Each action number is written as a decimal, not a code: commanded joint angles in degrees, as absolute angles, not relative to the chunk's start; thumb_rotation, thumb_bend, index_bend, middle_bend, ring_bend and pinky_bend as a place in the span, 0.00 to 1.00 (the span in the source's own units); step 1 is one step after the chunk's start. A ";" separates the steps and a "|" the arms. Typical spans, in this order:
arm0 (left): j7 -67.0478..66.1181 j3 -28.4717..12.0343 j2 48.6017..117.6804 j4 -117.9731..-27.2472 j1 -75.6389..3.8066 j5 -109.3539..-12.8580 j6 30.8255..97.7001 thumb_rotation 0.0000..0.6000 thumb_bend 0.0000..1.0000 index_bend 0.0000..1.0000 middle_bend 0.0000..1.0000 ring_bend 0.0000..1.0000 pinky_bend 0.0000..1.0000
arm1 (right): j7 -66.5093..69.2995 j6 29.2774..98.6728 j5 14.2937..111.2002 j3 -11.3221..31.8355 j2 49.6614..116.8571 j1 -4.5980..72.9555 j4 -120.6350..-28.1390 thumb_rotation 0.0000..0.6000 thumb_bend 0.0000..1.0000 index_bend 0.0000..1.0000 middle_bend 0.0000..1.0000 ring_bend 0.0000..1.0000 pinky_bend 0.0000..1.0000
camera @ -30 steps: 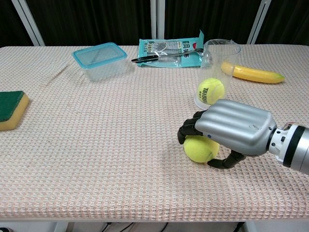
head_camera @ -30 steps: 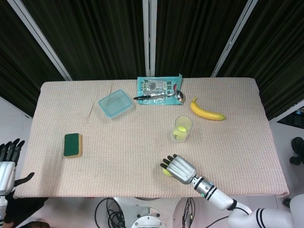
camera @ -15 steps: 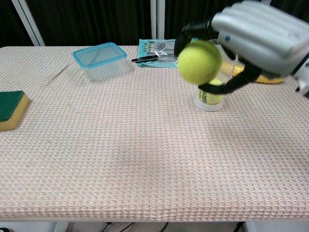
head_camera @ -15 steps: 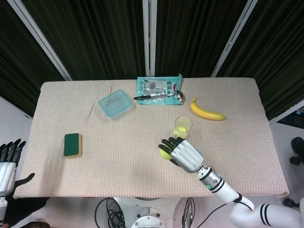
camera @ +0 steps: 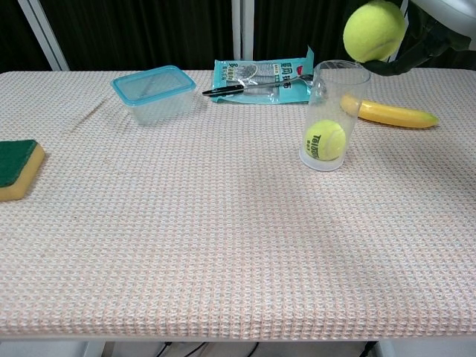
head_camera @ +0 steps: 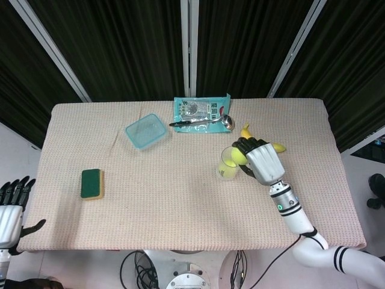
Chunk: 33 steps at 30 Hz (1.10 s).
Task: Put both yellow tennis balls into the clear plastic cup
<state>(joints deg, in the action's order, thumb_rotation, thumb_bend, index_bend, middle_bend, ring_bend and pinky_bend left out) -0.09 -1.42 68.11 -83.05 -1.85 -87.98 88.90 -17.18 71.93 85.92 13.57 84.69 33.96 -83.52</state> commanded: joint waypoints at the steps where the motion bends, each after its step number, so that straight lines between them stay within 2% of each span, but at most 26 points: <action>1: -0.30 -1.45 68.16 -82.96 -1.95 -87.97 88.77 1.00 0.00 0.03 0.00 0.00 0.00 | -16.19 71.05 85.30 13.41 85.34 34.32 -82.15 1.00 0.22 0.71 0.63 0.50 0.57; 2: -0.47 -1.45 68.12 -83.06 -1.98 -87.95 88.74 1.00 0.00 0.03 0.00 0.00 0.00 | -15.89 70.57 85.03 13.22 85.42 34.46 -82.00 1.00 0.21 0.70 0.62 0.48 0.54; 5: -0.69 -1.49 68.01 -83.41 -1.94 -88.03 88.97 1.00 0.00 0.03 0.00 0.00 0.00 | -14.64 68.57 83.75 12.85 84.83 34.74 -83.05 1.00 0.12 0.54 0.50 0.28 0.25; 6: -0.78 -1.47 67.99 -83.52 -1.92 -88.06 89.02 1.00 0.00 0.03 0.00 0.00 0.00 | -13.46 67.84 83.11 12.82 84.50 34.77 -83.87 1.00 0.08 0.43 0.40 0.14 0.10; 8: -0.97 -1.37 67.93 -83.69 -1.90 -87.96 88.83 1.00 0.00 0.03 0.00 0.00 0.00 | -12.05 68.14 83.12 12.98 84.17 34.75 -84.24 1.00 0.03 0.29 0.26 0.03 0.01; 9: -1.06 -1.34 67.90 -83.76 -1.90 -87.89 88.73 1.00 0.00 0.03 0.00 0.00 0.00 | -11.22 68.47 83.38 12.95 84.09 34.68 -84.28 1.00 0.02 0.20 0.18 0.00 0.00; 12: -1.16 -1.33 67.83 -83.93 -1.88 -87.71 88.61 1.00 0.00 0.03 0.00 0.00 0.00 | -8.63 69.30 84.00 12.93 83.50 34.46 -84.43 1.00 0.00 0.05 0.08 0.00 0.00; 14: -1.11 -1.38 67.83 -84.02 -1.87 -87.68 88.70 1.00 0.00 0.03 0.00 0.00 0.00 | -7.58 70.02 84.48 12.98 82.93 34.31 -84.73 1.00 0.00 0.02 0.06 0.00 0.00; 20: -1.56 -1.35 67.93 -84.24 -1.99 -87.89 88.68 1.00 0.00 0.03 0.00 0.00 0.00 | -5.78 74.03 87.41 12.20 80.14 32.60 -87.64 1.00 0.00 0.01 0.05 0.00 0.00; 25: -1.36 -1.37 67.94 -84.27 -1.85 -87.75 88.87 1.00 0.00 0.03 0.00 0.00 0.00 | -4.65 83.90 93.87 7.41 75.96 25.95 -89.40 1.00 0.01 0.01 0.05 0.00 0.00; 29: -0.96 -1.36 67.96 -84.18 -1.83 -87.99 89.08 1.00 0.00 0.03 0.00 0.00 0.00 | -7.38 92.09 95.30 3.01 75.34 18.14 -82.65 1.00 0.05 0.00 0.05 0.00 0.00; 33: -1.67 -1.27 68.28 -84.27 -2.15 -89.43 89.79 1.00 0.00 0.03 0.00 0.00 0.00 | -2.99 93.96 91.06 -0.44 75.66 11.14 -76.38 1.00 0.06 0.00 0.00 0.00 0.00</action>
<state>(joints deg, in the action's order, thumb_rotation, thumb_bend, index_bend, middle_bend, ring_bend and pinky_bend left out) -1.39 -1.32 68.16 -84.20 -2.04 -89.09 89.57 -5.84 91.80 93.00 2.95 76.15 16.04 -81.06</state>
